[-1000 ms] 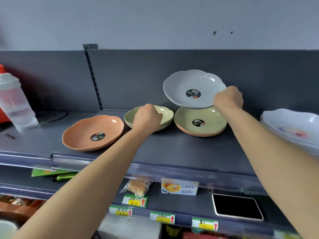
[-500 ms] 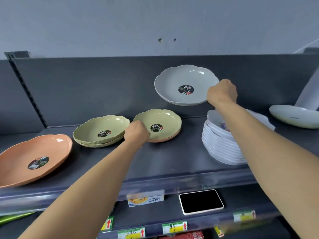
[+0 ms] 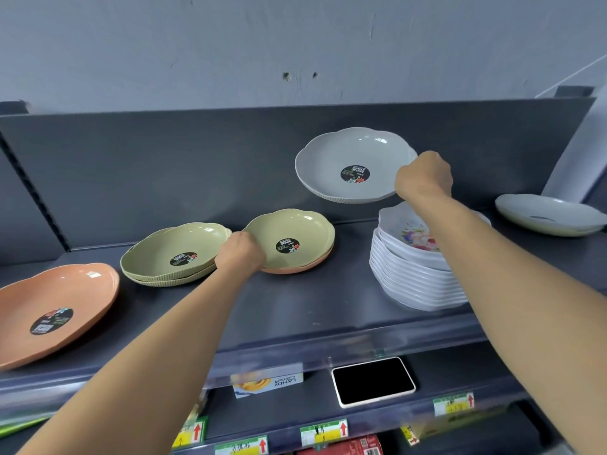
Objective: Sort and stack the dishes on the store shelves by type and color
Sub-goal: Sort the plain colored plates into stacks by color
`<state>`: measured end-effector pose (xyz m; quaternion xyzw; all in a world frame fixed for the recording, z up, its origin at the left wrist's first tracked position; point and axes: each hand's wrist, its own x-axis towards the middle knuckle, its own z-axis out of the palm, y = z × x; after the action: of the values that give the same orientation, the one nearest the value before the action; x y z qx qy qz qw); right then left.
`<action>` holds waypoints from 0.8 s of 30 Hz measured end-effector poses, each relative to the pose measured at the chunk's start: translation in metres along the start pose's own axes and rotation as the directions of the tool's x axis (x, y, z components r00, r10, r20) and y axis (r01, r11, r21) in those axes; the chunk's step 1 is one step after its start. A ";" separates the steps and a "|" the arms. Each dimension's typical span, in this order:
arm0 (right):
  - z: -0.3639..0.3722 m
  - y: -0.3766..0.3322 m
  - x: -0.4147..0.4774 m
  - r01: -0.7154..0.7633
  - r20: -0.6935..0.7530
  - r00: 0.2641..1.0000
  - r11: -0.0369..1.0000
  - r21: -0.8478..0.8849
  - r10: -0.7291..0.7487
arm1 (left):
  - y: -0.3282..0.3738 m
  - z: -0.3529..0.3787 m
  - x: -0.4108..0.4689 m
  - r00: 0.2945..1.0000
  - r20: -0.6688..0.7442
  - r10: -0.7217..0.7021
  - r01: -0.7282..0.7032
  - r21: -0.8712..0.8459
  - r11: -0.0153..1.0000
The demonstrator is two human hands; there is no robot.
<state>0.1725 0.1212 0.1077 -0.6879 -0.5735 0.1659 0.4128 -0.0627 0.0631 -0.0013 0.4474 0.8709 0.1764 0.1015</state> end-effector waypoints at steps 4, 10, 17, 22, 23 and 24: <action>0.000 0.001 -0.001 0.007 0.003 1.000 1.000 -0.006 -0.007 | -0.001 -0.005 -0.003 1.000 0.017 0.005 -0.004 -0.034 0.999; 0.002 -0.004 -0.004 0.022 0.012 1.000 1.000 0.004 -0.022 | -0.003 -0.011 -0.010 1.000 0.002 0.006 -0.006 -0.096 0.995; 0.006 -0.012 -0.007 0.039 0.030 0.999 0.999 0.024 -0.039 | -0.001 -0.024 -0.011 0.994 -0.085 -0.065 0.050 -0.168 0.984; 0.014 -0.019 -0.010 0.041 0.045 0.998 0.998 0.041 -0.043 | -0.009 -0.038 -0.011 0.977 -0.193 -0.094 0.022 -0.344 0.939; 0.016 -0.021 -0.011 0.038 0.052 0.998 0.998 0.051 -0.040 | -0.012 -0.043 -0.010 0.972 -0.202 -0.120 0.030 -0.397 0.917; 0.018 -0.023 -0.012 0.038 0.055 0.998 0.997 0.061 -0.041 | -0.017 -0.049 -0.010 0.966 -0.214 -0.145 0.037 -0.442 0.896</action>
<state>0.1413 0.1168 0.1116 -0.6588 -0.5933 0.1939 0.4199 -0.0860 0.0355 0.0369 0.3471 0.8356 0.4140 0.1000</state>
